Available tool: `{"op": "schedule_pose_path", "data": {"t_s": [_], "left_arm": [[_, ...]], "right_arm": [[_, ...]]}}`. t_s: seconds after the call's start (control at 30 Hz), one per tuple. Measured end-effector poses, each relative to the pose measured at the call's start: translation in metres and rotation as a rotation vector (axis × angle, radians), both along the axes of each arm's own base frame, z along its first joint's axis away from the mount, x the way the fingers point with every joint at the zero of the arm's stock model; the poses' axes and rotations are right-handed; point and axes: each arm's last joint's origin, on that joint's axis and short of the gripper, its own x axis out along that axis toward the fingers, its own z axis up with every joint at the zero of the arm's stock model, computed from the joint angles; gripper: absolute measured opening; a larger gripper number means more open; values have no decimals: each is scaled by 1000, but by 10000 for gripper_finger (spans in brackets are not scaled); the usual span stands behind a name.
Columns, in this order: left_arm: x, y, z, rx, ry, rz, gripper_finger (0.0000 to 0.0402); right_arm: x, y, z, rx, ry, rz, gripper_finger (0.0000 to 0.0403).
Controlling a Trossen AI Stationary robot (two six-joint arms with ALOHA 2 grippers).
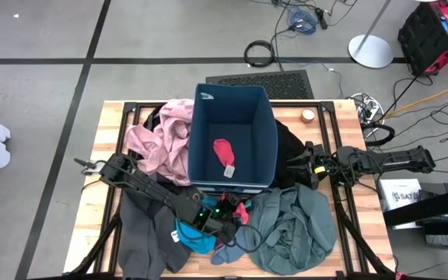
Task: Sort clothes
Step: Put the pink sock into the blue laundry organizer
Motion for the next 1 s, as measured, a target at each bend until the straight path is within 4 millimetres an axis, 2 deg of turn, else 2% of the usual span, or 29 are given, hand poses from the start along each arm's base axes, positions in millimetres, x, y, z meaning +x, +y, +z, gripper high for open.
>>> {"op": "schedule_pose_path", "data": {"t_s": [0.1,0.3,0.43,0.63,0.8,1.0], "left_arm": [[2,-5,10,18,-42,17,6],[4,-19,45,78,-129,12,5],[-2,-25,76,151,-196,37,4],[-25,-22,134,93,-346,74,3],[-48,-2,181,27,-452,114,3],[-62,56,225,-34,-557,223,3]], "right_arm": [[0,0,0,0,0,0,116],[0,0,0,0,0,0,116],[0,0,0,5,-1,0,116],[0,0,0,7,-1,-1,116],[0,0,0,0,-1,0,116],[0,0,0,0,-1,0,116]]}}
